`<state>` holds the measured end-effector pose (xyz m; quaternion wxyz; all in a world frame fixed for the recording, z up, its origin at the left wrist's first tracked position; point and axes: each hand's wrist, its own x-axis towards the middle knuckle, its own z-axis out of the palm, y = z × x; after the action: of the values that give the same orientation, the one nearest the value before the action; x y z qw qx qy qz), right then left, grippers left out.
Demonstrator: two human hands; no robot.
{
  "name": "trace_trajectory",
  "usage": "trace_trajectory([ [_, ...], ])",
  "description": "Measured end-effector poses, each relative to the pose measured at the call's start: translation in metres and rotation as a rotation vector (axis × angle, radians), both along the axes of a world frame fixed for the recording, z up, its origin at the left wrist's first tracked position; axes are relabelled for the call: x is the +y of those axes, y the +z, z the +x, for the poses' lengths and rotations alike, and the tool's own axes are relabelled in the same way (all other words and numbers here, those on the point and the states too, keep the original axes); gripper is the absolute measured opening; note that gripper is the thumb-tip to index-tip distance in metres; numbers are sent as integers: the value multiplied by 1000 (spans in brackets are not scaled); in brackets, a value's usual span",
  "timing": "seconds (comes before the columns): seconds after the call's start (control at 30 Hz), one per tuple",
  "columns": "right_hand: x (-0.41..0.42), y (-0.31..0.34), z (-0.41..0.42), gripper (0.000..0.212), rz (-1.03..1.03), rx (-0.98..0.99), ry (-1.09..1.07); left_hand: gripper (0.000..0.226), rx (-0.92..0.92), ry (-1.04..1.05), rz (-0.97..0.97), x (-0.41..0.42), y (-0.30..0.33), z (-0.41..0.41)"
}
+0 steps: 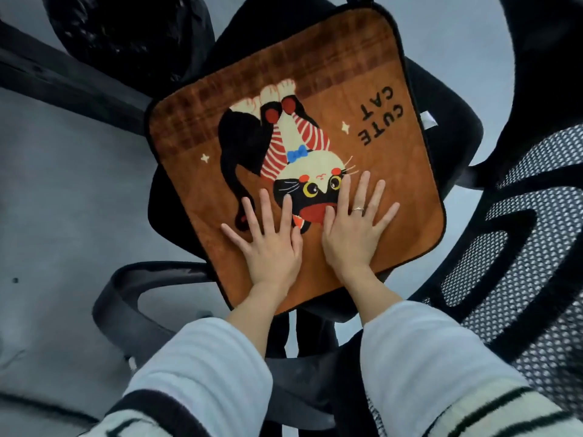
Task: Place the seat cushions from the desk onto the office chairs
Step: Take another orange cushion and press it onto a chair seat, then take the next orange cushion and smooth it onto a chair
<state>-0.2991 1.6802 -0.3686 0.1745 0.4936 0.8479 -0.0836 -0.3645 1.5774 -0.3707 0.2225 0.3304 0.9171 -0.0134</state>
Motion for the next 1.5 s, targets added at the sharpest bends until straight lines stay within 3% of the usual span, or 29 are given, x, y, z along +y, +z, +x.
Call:
trace_trajectory([
  [0.13, 1, -22, 4, 60, 105, 39, 40, 60, 78, 3, 69, -1, -24, 5],
  [0.4, 16, 10, 15, 56, -84, -48, 48, 57, -85, 212, -49, -2, 9, 24],
  [0.57, 38, 30, 31, 56, -138, -62, -265, 57, -254, 524, -144, -9, 36, 58],
  [0.83, 32, -8, 26, 61, 79, -1, -317, 62, -15, 659, 6, 12, -17, 83],
  [1.03, 42, -8, 31, 59, 76, 10, -238, 63, -154, 715, -58, 24, -9, 94],
  [1.2, 15, 24, 26, 56, -172, -33, -283, 68, -308, 626, -131, 14, 22, 81],
  [1.3, 5, 57, 35, 56, -375, -88, -198, 75, -505, 461, -227, 3, 50, 53],
  [1.4, 1, 86, 40, 52, -538, -94, -149, 57, -686, 266, -238, -16, 77, 8],
  [1.5, -8, 129, 30, 47, -626, -69, -122, 48, -666, 195, -159, -38, 119, -28],
])
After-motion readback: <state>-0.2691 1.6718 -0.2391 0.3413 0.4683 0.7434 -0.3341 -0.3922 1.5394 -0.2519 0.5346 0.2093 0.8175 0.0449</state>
